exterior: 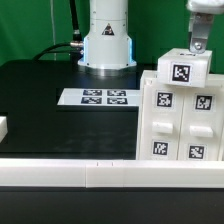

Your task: Assemble cabinet

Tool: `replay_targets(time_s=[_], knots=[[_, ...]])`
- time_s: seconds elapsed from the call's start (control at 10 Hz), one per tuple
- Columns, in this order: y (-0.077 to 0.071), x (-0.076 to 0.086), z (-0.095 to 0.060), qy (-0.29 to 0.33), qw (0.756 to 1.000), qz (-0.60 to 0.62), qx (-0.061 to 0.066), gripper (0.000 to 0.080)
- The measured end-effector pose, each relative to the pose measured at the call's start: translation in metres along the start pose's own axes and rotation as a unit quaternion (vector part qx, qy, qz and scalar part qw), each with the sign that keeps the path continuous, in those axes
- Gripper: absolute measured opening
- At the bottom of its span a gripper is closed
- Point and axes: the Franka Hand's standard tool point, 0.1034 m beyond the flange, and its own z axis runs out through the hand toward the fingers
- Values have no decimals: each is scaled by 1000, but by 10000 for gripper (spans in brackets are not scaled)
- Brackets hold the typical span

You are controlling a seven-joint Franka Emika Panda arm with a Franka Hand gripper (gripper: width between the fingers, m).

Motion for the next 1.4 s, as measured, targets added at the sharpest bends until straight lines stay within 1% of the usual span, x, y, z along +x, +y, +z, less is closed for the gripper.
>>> replay_targets(time_s=[0.1,0.2,0.3,0.4,0.5,0.6,0.7,0.8,0.9,1.0,1.1,1.2,1.4], knots=[[0,-1,0,-2,999,-48,-1,797],[1,-2,0,-2,991,-130,0,797],[2,-4,0,-4,976,-219,-1,797],[3,-6,0,-5,965,-261,-1,797],[5,-9,-1,-8,950,-313,-1,797],[5,-12,0,-8,942,-334,-1,797],[5,-13,0,-9,941,-340,-1,797],[6,-16,0,-16,924,-382,0,797],[8,-20,1,-23,901,-433,1,797],[7,-18,1,-29,892,-451,2,797],[7,-18,2,-34,875,-483,4,797],[7,-17,1,-38,863,-504,5,797],[8,-6,-1,-36,870,-492,7,797]])
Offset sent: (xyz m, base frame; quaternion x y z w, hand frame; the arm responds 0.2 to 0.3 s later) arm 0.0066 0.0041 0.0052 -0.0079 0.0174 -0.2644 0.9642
